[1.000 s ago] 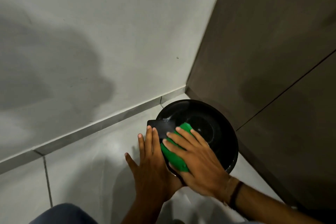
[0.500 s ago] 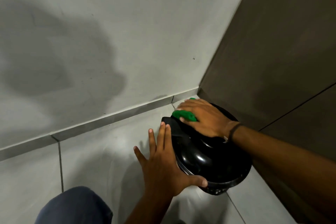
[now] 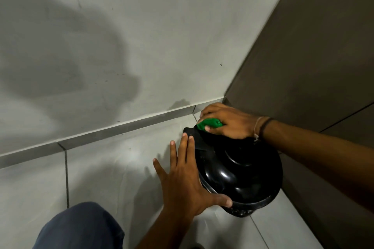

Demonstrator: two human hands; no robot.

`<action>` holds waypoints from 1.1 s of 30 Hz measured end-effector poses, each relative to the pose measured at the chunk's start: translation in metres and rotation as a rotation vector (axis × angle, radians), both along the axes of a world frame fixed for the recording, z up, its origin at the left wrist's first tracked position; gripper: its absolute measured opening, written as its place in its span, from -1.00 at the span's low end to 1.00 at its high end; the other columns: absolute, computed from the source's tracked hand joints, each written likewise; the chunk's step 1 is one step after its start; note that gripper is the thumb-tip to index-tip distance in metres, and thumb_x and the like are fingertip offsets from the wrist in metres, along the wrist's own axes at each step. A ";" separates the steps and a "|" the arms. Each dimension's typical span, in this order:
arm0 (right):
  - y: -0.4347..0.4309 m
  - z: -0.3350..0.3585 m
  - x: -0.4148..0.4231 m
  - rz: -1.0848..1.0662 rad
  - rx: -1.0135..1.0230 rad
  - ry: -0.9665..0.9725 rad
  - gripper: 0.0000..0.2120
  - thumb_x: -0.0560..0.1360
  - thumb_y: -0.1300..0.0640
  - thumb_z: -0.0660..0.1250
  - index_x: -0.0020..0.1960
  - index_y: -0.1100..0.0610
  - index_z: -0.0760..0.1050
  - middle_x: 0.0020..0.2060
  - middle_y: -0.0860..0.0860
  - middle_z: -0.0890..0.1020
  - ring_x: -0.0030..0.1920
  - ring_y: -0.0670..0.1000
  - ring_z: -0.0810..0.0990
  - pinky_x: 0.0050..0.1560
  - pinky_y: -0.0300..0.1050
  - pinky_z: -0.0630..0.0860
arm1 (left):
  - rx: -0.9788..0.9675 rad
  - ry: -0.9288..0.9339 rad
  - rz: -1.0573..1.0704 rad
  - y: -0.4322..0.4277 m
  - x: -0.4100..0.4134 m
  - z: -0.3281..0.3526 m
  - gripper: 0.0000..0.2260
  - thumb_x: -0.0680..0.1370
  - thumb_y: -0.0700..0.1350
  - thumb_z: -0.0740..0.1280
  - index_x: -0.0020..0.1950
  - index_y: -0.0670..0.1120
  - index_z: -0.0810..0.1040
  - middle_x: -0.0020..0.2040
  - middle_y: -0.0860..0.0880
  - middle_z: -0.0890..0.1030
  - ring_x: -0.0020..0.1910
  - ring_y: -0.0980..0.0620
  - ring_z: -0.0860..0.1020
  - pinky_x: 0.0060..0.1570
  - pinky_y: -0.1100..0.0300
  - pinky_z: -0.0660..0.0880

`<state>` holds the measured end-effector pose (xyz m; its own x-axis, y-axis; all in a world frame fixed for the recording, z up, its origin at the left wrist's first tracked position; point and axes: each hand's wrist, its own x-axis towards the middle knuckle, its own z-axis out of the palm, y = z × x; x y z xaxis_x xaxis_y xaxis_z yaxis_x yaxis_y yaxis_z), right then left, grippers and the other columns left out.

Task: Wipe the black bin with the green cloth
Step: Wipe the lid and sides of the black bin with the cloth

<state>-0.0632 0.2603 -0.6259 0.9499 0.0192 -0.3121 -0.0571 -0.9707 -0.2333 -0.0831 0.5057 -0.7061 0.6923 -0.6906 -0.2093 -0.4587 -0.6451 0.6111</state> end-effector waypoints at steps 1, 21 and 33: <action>-0.002 0.003 0.004 0.016 -0.012 0.020 -0.61 0.69 -0.13 0.29 0.47 -0.07 0.55 0.46 -0.05 0.50 0.53 0.01 0.34 0.59 0.18 0.28 | 0.003 0.003 0.000 0.000 0.000 0.001 0.61 -0.14 0.76 0.29 0.67 0.13 -0.43 0.68 0.18 -0.46 0.68 -0.05 -0.43 0.55 -0.56 -0.24; -0.019 0.008 -0.018 0.072 0.053 -0.003 -0.57 0.70 -0.03 0.31 0.56 -0.05 0.48 0.60 -0.03 0.43 0.67 0.01 0.23 0.68 0.12 0.16 | 0.012 0.021 0.014 0.000 -0.001 0.007 0.60 -0.12 0.76 0.30 0.69 0.13 -0.39 0.71 0.17 -0.37 0.70 -0.08 -0.38 0.55 -0.56 -0.20; 0.086 -0.049 -0.168 -0.199 -0.107 -0.312 -0.33 0.67 -0.27 0.14 0.72 -0.24 0.00 0.74 -0.12 0.06 0.74 -0.04 -0.15 0.70 0.04 -0.28 | 0.019 -0.041 -0.048 0.000 0.000 0.002 0.59 -0.11 0.82 0.16 0.70 0.08 -0.36 0.72 0.12 -0.36 0.74 -0.09 -0.22 0.54 -0.56 0.08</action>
